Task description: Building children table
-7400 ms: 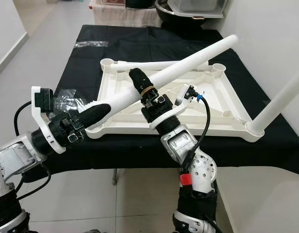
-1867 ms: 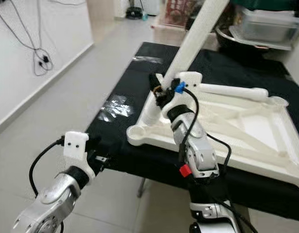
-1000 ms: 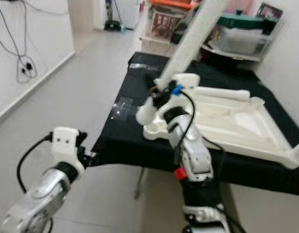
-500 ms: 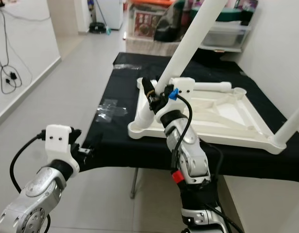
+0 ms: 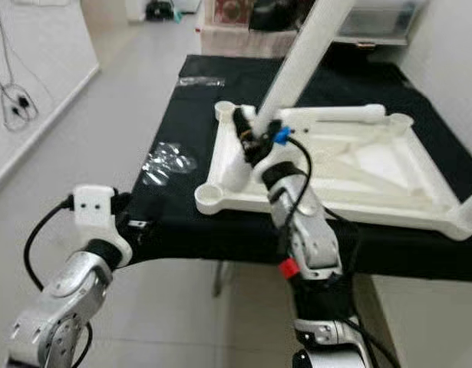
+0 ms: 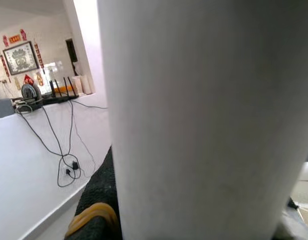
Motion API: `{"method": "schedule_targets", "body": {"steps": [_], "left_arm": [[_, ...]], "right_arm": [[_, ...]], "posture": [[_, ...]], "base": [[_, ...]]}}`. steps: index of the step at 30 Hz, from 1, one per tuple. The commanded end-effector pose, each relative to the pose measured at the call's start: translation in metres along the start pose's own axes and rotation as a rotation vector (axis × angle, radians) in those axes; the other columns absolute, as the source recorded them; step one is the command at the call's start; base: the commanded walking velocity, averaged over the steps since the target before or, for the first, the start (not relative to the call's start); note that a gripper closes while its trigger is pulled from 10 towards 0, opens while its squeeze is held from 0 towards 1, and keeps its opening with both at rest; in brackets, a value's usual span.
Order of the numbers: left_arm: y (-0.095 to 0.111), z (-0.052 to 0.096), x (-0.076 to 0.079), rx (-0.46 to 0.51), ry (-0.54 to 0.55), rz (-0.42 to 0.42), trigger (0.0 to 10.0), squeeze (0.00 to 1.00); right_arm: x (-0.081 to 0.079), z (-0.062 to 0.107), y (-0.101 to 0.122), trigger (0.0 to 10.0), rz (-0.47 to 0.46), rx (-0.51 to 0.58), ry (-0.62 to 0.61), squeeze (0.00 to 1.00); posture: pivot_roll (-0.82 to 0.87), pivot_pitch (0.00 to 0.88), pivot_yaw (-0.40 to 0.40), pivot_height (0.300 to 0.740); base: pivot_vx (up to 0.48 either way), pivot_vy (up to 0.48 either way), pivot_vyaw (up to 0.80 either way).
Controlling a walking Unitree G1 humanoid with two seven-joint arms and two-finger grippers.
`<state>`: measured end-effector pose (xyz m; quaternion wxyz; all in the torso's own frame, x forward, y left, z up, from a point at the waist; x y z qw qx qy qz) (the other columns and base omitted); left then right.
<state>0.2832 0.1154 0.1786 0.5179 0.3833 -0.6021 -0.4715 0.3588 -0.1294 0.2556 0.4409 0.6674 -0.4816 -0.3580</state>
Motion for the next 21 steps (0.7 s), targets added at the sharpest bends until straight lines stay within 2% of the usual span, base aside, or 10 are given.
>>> {"method": "schedule_targets", "body": {"steps": [1, 8, 11, 21], "left_arm": [[-0.0021, 0.0000, -0.0014, -0.015, 0.003, 0.005, 10.0, 0.00], [-0.0062, 0.0038, 0.0021, -0.023, -0.008, -0.001, 10.0, 0.00], [0.0001, 0.0025, 0.0000, 0.000, 0.003, -0.010, 10.0, 0.00], [0.0030, 0.0011, 0.0023, 0.006, -0.018, -0.028, 10.0, 0.00]], "right_arm": [[-0.0040, -0.0040, 0.0060, 10.0, 0.001, 0.020, 0.015, 0.00], [-0.0006, -0.0097, 0.0106, 10.0, 0.027, 0.032, 0.027, 0.00], [-0.0016, -0.0086, 0.0095, 10.0, 0.027, 0.030, 0.027, 0.00], [-0.0046, -0.0073, 0.0073, 10.0, 0.023, 0.026, 0.030, 0.00]], "posture": [[0.08, 0.059, -0.090, 0.740], [0.08, 0.064, -0.094, 0.740], [0.08, 0.070, -0.095, 0.740], [0.08, 0.071, -0.093, 0.740]], "base": [[0.000, 0.000, 0.00], [0.000, 0.000, 0.00], [0.000, 0.000, 0.00], [0.261, 0.000, 0.00]]}}
Point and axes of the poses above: a point about 5 cm out from each wrist's last joint towards the gripper, its own z axis pointing back from the gripper into the wrist, its own y axis along the axis of the wrist's last joint, x = y × z, the point moved 3 cm from there along -z, pointing out of the wrist towards the gripper, and after that the axes turned 6 degrees about z, right-handed, at the moved point
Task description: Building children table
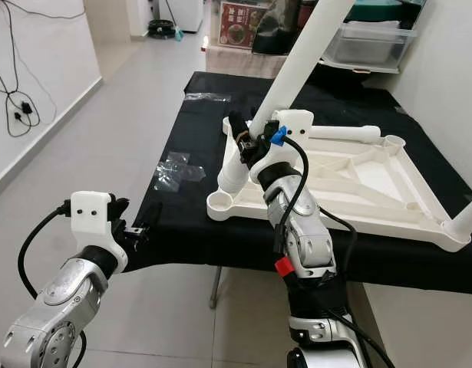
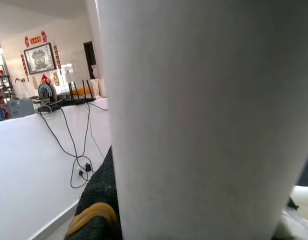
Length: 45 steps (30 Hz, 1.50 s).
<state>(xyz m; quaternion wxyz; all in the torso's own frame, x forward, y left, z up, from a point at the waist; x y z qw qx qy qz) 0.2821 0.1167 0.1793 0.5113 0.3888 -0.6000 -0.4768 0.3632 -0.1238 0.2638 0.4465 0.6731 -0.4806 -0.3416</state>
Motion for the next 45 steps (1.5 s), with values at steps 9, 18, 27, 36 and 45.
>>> {"method": "schedule_targets", "body": {"steps": [9, 18, 27, 36, 45], "left_arm": [[0.000, 0.001, 0.006, -0.005, -0.026, -0.013, 10.0, 0.00], [0.000, 0.000, 0.005, -0.008, -0.018, 0.012, 10.0, 0.00], [-0.007, 0.000, 0.001, -0.047, -0.005, 0.016, 10.0, 0.00], [-0.037, 0.031, -0.002, -0.166, -0.119, -0.022, 10.0, 0.00], [-0.042, 0.062, 0.031, -0.231, -0.326, 0.092, 10.0, 0.00]], "right_arm": [[0.000, 0.002, 0.001, 10.0, 0.009, 0.012, -0.004, 0.00], [0.001, 0.002, 0.001, 10.0, 0.016, 0.016, -0.008, 0.00], [0.005, -0.003, 0.007, 10.0, -0.013, 0.029, 0.024, 0.00], [-0.020, -0.018, 0.002, 10.0, -0.092, -0.106, 0.533, 0.00], [-0.039, -0.007, -0.021, 10.0, -0.019, -0.236, 0.945, 0.00]], "posture": [[0.08, 0.070, -0.092, 0.740], [0.08, 0.068, -0.089, 0.740], [0.09, 0.074, -0.088, 0.740], [0.09, 0.115, -0.099, 0.740], [0.12, 0.156, -0.114, 0.740]], "base": [[0.297, 0.000, 0.00], [0.149, 0.000, 0.00], [0.000, 0.000, 0.00], [0.000, 0.000, 0.00], [0.000, 0.000, 0.00]]}}
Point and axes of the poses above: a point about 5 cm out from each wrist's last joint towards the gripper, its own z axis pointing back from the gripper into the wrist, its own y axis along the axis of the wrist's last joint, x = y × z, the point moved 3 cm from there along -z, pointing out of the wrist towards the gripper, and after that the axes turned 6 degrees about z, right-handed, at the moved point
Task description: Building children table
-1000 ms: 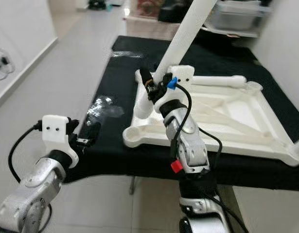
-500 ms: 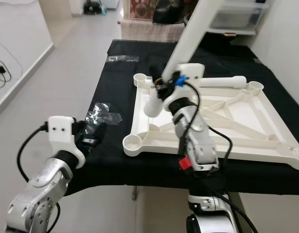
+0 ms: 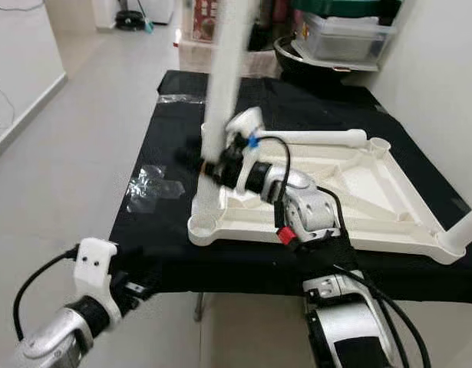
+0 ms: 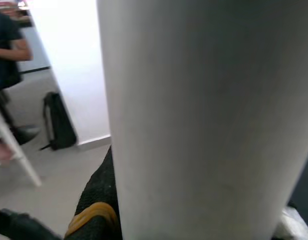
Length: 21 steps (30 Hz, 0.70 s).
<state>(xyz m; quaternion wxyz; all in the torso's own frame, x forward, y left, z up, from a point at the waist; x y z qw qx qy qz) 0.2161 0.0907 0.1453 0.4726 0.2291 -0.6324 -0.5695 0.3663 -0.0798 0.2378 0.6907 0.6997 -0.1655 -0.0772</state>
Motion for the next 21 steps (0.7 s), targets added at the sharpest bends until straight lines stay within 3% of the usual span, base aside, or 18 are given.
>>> {"method": "schedule_targets", "body": {"steps": [1, 2, 9, 21], "left_arm": [[-0.003, 0.003, 0.010, -0.025, -0.052, 0.025, 10.0, 0.00], [-0.007, 0.007, 0.019, -0.039, -0.079, 0.042, 10.0, 0.00], [-0.011, 0.017, 0.022, -0.056, -0.074, 0.043, 10.0, 0.00], [-0.013, 0.031, 0.029, -0.092, -0.079, 0.050, 10.0, 0.00]], "right_arm": [[0.003, 0.000, 0.014, 10.0, 0.035, 0.046, 0.050, 0.00], [0.008, -0.002, 0.025, 10.0, 0.001, 0.113, 0.100, 0.00], [0.012, -0.002, 0.046, 10.0, 0.016, 0.207, 0.189, 0.00], [0.002, -0.013, 0.038, 10.0, 0.087, 0.177, 0.324, 0.00]], "posture": [[0.13, 0.165, -0.118, 0.740], [0.14, 0.183, -0.120, 0.740], [0.16, 0.215, -0.123, 0.740], [0.18, 0.224, -0.112, 0.740]], "base": [[0.000, 0.000, 0.00], [0.000, 0.000, 0.00], [0.000, 0.000, 0.00], [0.000, 0.000, 0.00]]}}
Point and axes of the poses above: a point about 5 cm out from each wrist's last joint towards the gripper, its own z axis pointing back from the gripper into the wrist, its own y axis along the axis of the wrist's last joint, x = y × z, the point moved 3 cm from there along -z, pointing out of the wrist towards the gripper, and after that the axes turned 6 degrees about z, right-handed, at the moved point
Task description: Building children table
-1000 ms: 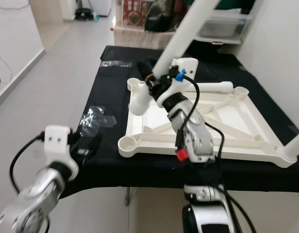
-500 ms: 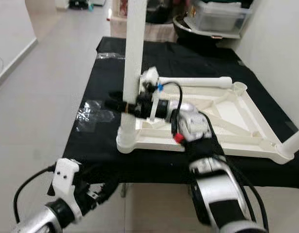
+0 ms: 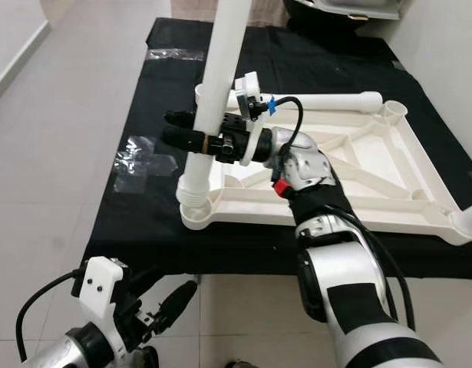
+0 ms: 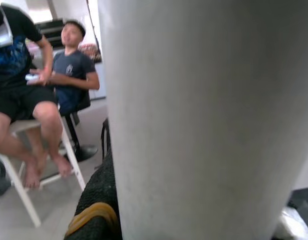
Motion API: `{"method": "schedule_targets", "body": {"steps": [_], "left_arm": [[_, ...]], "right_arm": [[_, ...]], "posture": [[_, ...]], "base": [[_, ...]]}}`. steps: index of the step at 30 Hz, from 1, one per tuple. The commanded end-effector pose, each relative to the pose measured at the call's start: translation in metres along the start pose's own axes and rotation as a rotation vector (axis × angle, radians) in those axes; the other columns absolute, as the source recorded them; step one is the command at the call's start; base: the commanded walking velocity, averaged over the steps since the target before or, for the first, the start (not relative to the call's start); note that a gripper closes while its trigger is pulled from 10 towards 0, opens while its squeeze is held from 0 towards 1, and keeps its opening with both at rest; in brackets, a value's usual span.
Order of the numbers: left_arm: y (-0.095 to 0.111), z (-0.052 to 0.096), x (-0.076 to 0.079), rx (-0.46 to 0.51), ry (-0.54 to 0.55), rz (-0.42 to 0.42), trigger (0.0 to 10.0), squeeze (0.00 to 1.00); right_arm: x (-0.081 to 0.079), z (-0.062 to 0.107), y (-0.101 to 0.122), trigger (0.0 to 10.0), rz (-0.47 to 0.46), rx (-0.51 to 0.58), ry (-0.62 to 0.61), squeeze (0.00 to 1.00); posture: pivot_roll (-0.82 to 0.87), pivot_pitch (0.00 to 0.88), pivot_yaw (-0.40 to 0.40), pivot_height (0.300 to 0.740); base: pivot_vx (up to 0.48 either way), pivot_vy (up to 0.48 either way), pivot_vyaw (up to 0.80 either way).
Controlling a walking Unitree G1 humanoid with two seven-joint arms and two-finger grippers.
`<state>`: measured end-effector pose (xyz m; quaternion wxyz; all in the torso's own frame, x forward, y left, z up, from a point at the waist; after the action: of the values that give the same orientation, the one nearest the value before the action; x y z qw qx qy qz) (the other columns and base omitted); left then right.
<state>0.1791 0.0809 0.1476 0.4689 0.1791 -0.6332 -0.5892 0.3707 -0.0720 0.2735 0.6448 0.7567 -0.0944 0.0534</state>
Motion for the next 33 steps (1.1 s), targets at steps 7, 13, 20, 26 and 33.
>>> {"method": "schedule_targets", "body": {"steps": [7, 13, 20, 26, 33], "left_arm": [[-0.004, 0.006, 0.001, -0.025, 0.013, 0.012, 10.0, 0.00], [-0.003, 0.007, 0.002, -0.026, 0.019, 0.012, 10.0, 0.00], [0.001, 0.008, 0.000, -0.011, 0.028, -0.007, 10.0, 0.00], [0.005, 0.014, -0.011, -0.008, 0.087, -0.210, 10.0, 0.00], [-0.002, 0.014, -0.014, -0.043, 0.050, -0.371, 10.0, 0.00]], "right_arm": [[-0.007, -0.008, 0.000, 10.0, 0.031, 0.009, 0.104, 0.00], [-0.013, -0.011, -0.012, 10.0, 0.048, -0.052, 0.152, 0.00], [-0.010, -0.006, -0.016, 10.0, 0.079, -0.107, 0.133, 0.00], [-0.009, 0.001, -0.020, 10.0, 0.095, -0.165, 0.137, 0.00], [-0.017, -0.001, -0.024, 10.0, 0.098, -0.181, 0.212, 0.00]], "posture": [[0.18, 0.224, -0.108, 0.740], [0.18, 0.227, -0.108, 0.740], [0.18, 0.229, -0.102, 0.740], [0.18, 0.225, -0.108, 0.740], [0.18, 0.214, -0.102, 0.740]], "base": [[0.000, 0.000, 0.00], [0.000, 0.000, 0.00], [0.000, 0.000, 0.00], [0.000, 0.000, 0.00], [0.000, 0.000, 0.00]]}}
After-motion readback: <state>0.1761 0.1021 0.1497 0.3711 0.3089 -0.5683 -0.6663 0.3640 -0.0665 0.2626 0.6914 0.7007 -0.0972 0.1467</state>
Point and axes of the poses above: a point about 5 cm out from each wrist's last joint towards the gripper, its own z axis pointing back from the gripper into the wrist, its own y axis along the axis of the wrist's last joint, x = y × z, the point moved 3 cm from there along -z, pointing out of the wrist towards the gripper, and after that the axes turned 6 degrees about z, right-handed, at the moved point
